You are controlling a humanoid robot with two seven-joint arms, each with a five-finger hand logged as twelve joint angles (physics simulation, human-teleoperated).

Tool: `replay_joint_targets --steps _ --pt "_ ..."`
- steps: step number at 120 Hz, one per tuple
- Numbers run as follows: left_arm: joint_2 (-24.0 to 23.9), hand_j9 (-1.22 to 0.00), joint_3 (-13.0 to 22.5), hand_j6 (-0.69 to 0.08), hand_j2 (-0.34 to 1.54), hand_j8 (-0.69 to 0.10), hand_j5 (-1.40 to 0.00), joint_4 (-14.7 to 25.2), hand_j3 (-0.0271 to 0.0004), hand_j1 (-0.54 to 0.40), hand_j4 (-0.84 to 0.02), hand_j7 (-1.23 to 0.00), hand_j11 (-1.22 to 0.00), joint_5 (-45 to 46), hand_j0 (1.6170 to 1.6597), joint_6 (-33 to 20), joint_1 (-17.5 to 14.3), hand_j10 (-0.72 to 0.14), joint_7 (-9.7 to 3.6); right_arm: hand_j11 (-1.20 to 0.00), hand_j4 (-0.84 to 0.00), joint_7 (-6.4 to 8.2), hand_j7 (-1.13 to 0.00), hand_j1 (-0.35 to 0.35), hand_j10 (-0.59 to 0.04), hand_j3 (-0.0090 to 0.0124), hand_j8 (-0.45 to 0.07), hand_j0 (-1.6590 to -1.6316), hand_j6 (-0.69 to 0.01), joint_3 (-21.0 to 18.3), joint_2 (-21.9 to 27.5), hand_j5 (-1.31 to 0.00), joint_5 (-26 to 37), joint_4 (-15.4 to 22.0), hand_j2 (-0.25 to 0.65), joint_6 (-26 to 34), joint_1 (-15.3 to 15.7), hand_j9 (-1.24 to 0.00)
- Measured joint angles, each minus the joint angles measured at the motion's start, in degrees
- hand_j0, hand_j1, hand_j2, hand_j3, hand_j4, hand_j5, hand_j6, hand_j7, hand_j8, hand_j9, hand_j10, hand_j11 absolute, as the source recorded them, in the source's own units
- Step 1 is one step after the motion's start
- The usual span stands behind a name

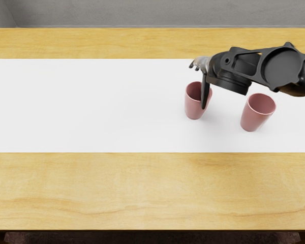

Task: Pick up cup and place in cup with right hand

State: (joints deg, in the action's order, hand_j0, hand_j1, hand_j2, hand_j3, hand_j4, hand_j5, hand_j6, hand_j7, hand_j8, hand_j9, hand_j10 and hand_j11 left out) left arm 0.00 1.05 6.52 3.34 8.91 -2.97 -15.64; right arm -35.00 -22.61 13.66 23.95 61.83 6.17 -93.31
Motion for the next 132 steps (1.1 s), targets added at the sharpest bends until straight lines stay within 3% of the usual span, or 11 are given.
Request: replay_joint_targets --steps 49,80,81,84,94,96,97,99,127,128,132 --pt "0.00 0.00 0.00 -0.001 0.00 0.000 0.00 0.00 0.0000 0.349 0.000 0.00 0.00 0.00 1.6581 0.01 0.00 0.000 0.00 -0.23 -0.179 0.00 -0.23 -0.137 -0.178 0.0000 -0.179 -1.6581 -0.180 -2.41 -2.77 -0.23 0.18 0.49 -0.034 5.19 2.25 -0.23" --pt "0.00 0.00 0.00 0.000 0.00 0.000 0.00 0.00 -0.0001 0.349 0.000 0.00 0.00 0.00 1.6581 0.00 0.03 0.000 0.00 -0.38 -0.283 0.00 -0.37 0.019 -0.274 -0.0001 -0.275 -1.6571 -0.285 -2.78 -3.71 -0.38 0.68 0.11 -0.064 5.83 2.84 -0.38" --pt "0.00 0.00 0.00 0.000 0.00 0.000 0.00 0.01 -0.0001 0.349 0.000 0.00 0.00 0.00 1.6581 -0.01 0.01 0.000 0.00 -0.40 -0.283 0.01 -0.38 0.058 -0.272 0.0020 -0.273 -1.6579 -0.287 -2.80 -3.72 -0.39 0.72 0.09 -0.021 5.81 2.84 -0.39" --pt "0.00 0.00 0.00 0.000 0.00 0.000 0.00 0.01 -0.0001 0.349 0.000 0.00 0.00 0.00 1.6581 -0.01 -0.01 0.000 0.00 -0.42 -0.289 0.00 -0.39 0.073 -0.273 0.0008 -0.274 -1.6577 -0.303 -2.89 -3.74 -0.41 0.80 0.03 0.060 5.79 2.85 -0.42" --pt "0.00 0.00 0.01 0.000 0.00 0.000 0.00 0.00 0.0000 0.349 0.000 0.00 0.00 0.01 1.6580 -0.01 0.02 0.000 0.00 -0.49 -0.318 0.02 -0.45 -0.008 -0.306 -0.0002 -0.308 -1.6553 -0.337 -3.12 -3.78 -0.48 0.56 -0.03 0.070 5.82 2.97 -0.48" --pt "0.00 0.00 0.01 0.000 0.00 0.000 0.00 0.01 0.0000 0.349 0.000 0.00 0.00 0.01 1.6580 -0.01 0.02 0.000 0.00 -0.50 -0.321 0.02 -0.47 -0.027 -0.312 0.0026 -0.313 -1.6552 -0.344 -3.15 -3.79 -0.50 0.54 -0.04 0.073 5.82 2.98 -0.50" --pt "0.00 0.00 0.01 0.000 0.00 0.000 0.00 0.01 0.0000 0.349 0.000 0.00 0.00 0.01 1.6580 -0.02 0.00 0.000 -0.01 -0.50 -0.329 0.02 -0.47 -0.037 -0.318 -0.0055 -0.320 -1.6547 -0.349 -3.18 -3.79 -0.50 0.46 -0.04 0.095 5.89 2.99 -0.50" --pt "0.00 0.00 0.01 0.000 0.00 0.000 0.00 0.01 0.0000 0.349 0.000 0.00 0.00 0.01 1.6580 -0.02 -0.01 0.000 -0.01 -0.51 -0.340 0.02 -0.48 -0.027 -0.330 -0.0002 -0.332 -1.6548 -0.359 -3.19 -3.79 -0.51 0.50 -0.04 0.089 5.93 3.00 -0.51" --pt "0.00 0.00 -0.04 -0.001 0.00 0.000 0.00 0.05 -0.0001 0.349 0.000 0.00 0.00 0.01 1.6580 -0.02 -0.02 0.000 0.00 -0.59 -0.416 -0.01 -0.58 -0.053 -0.421 -0.0005 -0.422 -1.6534 -0.433 -3.37 -3.73 -0.61 0.51 -0.16 0.051 5.93 2.91 -0.59" --pt "0.00 0.00 -0.04 -0.001 0.00 0.000 0.00 0.06 -0.0001 0.349 0.000 0.00 0.00 0.01 1.6580 -0.01 -0.02 0.000 0.00 -0.60 -0.416 -0.01 -0.58 -0.067 -0.420 0.0014 -0.421 -1.6532 -0.433 -3.37 -3.72 -0.61 0.45 -0.18 0.060 5.90 2.89 -0.59" --pt "0.00 0.00 -0.06 -0.001 0.00 0.000 0.00 0.06 -0.0001 0.349 0.000 0.00 0.00 0.00 1.6580 -0.01 -0.02 0.000 0.00 -0.61 -0.418 -0.01 -0.59 -0.172 -0.422 0.0000 -0.423 -1.6513 -0.439 -3.36 -3.64 -0.62 0.30 -0.26 0.071 5.78 2.78 -0.61"
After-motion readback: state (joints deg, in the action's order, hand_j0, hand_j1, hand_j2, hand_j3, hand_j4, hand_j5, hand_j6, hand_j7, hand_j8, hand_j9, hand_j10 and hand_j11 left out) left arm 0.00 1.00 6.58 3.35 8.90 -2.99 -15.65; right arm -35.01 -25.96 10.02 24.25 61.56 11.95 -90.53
